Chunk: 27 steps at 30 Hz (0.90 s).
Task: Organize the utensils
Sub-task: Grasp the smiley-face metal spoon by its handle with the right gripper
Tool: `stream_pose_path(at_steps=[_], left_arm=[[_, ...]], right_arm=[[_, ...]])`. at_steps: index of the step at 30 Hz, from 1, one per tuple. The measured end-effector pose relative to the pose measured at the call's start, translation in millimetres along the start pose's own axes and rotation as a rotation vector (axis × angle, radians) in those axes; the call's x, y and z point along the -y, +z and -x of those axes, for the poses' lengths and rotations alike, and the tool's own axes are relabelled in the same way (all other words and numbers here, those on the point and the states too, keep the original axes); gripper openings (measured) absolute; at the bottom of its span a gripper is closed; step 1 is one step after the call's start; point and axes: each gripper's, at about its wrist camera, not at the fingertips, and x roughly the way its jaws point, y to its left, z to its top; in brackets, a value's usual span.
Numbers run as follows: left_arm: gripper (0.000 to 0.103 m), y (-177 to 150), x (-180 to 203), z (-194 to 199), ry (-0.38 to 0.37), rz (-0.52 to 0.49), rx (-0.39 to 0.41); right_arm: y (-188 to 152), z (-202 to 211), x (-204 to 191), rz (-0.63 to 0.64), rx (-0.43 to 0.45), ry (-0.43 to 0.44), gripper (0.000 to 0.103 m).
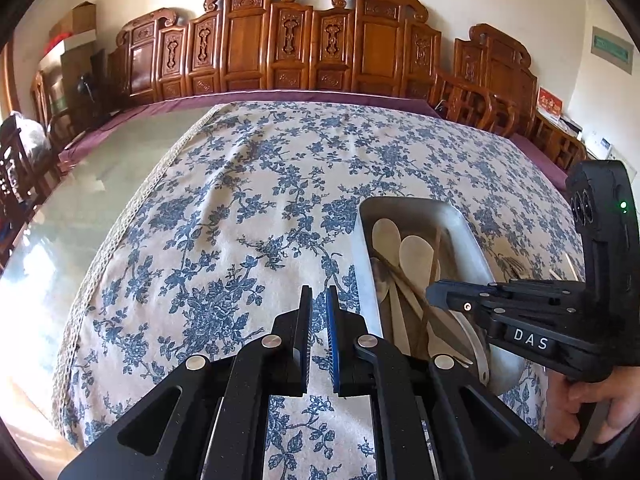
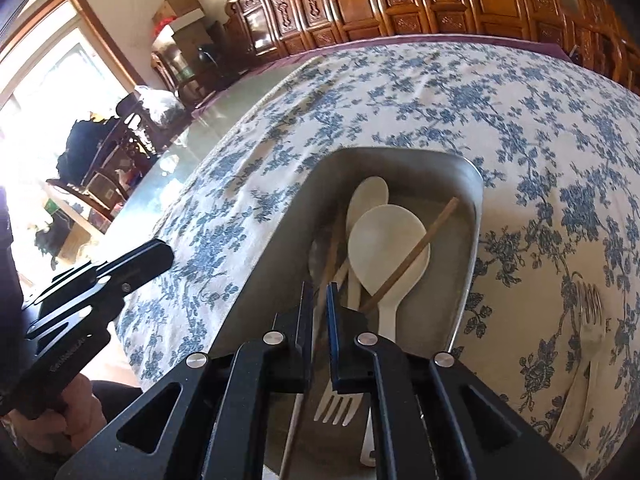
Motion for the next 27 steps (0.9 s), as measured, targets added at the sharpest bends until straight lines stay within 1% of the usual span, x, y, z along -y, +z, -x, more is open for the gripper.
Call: stream_pose_path(at_steps=[4,8,10,13,14,16,23,27], left_arm=[[0.006,0.1,4.7,0.3,-0.015,-0.002,-0.001],[0.006,1.6,17.8,2.6,-0.046,-0.006,0.007],[0.016,2.4,26.8,4.0,-0.06,-0.013,0.016],[0.018,2.9,41.9,5.5,-0.09,-0.031,0.019],[0.018,2.6,46.2,5.6,-0.097,-0.038,0.021],[0.018,1.5,56.9,5.7,-0.104,-0.057,0.021],[0.018,-6.2,90.9,2.3,-0.141,-0.107,0.006],[0.018,-11.3,107.7,1.5,-0.169,-0.127,-0.008]], right_arm=[[0.0,12.0,-1.7,0.039,0.023,-0.019,0.01],[-6.3,39.9,4.6,0.074,0.07,-0.069,0.01],[-10.8,54.9,11.0,0.091,0.091,-0.106,0.01],[-19.3,76.2,24.8,0.116,0.112,-0.168,0.01],[-24.4,85.2,32.3,0.126,0.118,-0.201,0.01],[-31.2,96.3,47.4,0.124,0.117,-0.24,0.01],[-57.8,124.7,110.3,0.046,0.103,-0.363,0.01],[-67.7,121.8,131.6,0.026,0.074,-0.389,0.015]])
